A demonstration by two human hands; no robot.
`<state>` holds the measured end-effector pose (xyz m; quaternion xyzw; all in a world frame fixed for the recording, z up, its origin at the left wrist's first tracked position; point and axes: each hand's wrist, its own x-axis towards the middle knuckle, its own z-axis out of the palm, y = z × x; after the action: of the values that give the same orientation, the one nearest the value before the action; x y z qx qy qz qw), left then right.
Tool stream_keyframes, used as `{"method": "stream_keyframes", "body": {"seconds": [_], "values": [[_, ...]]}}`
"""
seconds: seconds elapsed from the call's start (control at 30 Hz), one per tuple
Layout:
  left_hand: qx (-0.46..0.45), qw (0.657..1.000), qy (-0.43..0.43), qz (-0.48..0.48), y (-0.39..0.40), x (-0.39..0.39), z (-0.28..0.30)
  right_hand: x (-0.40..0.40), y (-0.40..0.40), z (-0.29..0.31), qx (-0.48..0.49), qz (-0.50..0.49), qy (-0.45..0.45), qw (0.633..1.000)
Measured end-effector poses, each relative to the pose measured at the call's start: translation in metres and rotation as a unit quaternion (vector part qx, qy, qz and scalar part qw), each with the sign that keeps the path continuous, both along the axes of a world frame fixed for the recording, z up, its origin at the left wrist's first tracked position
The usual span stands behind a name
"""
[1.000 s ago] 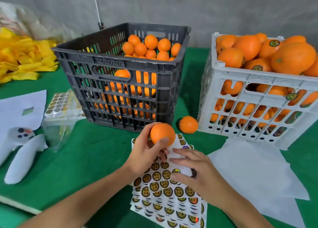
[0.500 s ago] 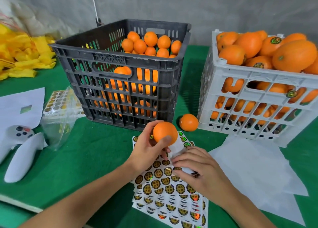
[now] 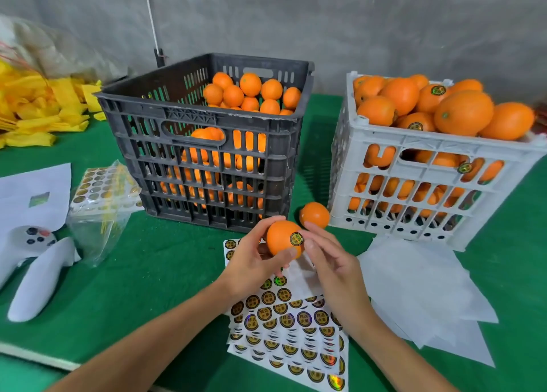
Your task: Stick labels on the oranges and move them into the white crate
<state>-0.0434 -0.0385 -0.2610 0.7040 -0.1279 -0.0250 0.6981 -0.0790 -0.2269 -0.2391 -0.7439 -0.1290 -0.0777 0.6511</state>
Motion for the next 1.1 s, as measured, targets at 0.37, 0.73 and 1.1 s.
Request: {"method": "stream_keyframes", "body": {"seconds": [0.37,0.73,1.1], "values": [[-0.039,0.999,0.016,0.003,-0.002,-0.007,0.018,-0.016,-0.001,0.005,-0.312,-0.07,-0.159,0.934],[-0.098,0.987,-0.125,-0.041,-0.067,0.037,0.157,0.035,-0.036,0.108,-0.375,-0.23,-0.397,0.806],[0.187,0.946,-0.263,0.022,-0.19,0.187,0.251,0.14,-0.132,0.224,-0.564,-0.342,-0.199,0.724]]}}
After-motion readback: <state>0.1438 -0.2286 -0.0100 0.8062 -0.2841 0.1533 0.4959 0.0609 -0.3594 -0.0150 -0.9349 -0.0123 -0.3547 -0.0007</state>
